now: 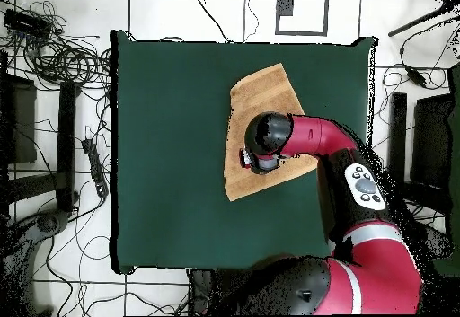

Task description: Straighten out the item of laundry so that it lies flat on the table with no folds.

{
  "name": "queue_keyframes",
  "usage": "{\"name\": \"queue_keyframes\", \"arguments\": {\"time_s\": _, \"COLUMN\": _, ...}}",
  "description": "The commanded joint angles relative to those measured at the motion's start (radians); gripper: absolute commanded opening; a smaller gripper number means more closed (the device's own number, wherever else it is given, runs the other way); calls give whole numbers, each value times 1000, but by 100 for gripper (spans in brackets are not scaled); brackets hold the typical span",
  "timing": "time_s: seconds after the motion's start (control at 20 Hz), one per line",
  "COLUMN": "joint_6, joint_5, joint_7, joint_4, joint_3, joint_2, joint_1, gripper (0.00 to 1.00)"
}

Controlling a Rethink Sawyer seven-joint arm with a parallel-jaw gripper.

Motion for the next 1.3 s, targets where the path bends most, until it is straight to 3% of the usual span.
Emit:
{"name": "queue_keyframes", "arguments": {"time_s": 0.05, "joint_6": 50, "joint_5": 20, "joint_7": 65, "joint_4": 25, "joint_3": -13, "joint_2": -21, "joint_1": -1, "gripper": 100}}
{"name": "queue_keyframes", "arguments": {"time_s": 0.5, "joint_6": 96, "joint_5": 29, "joint_7": 61, "joint_4": -52, "joint_3": -9, "joint_2": 11, "joint_1": 17, "gripper": 100}}
{"name": "queue_keyframes", "arguments": {"time_s": 0.8, "joint_6": 159, "joint_5": 59, "joint_7": 52, "joint_4": -23, "joint_3": 2, "joint_2": -64, "joint_1": 15, "gripper": 100}}
{"name": "queue_keyframes", "arguments": {"time_s": 1.0, "joint_6": 208, "joint_5": 93, "joint_7": 78, "joint_4": -39, "joint_3": 12, "joint_2": -87, "joint_1": 24, "gripper": 100}}
{"name": "queue_keyframes", "arguments": {"time_s": 1.3, "joint_6": 190, "joint_5": 115, "joint_7": 155, "joint_4": -93, "joint_3": 8, "joint_2": -48, "joint_1": 71, "gripper": 100}}
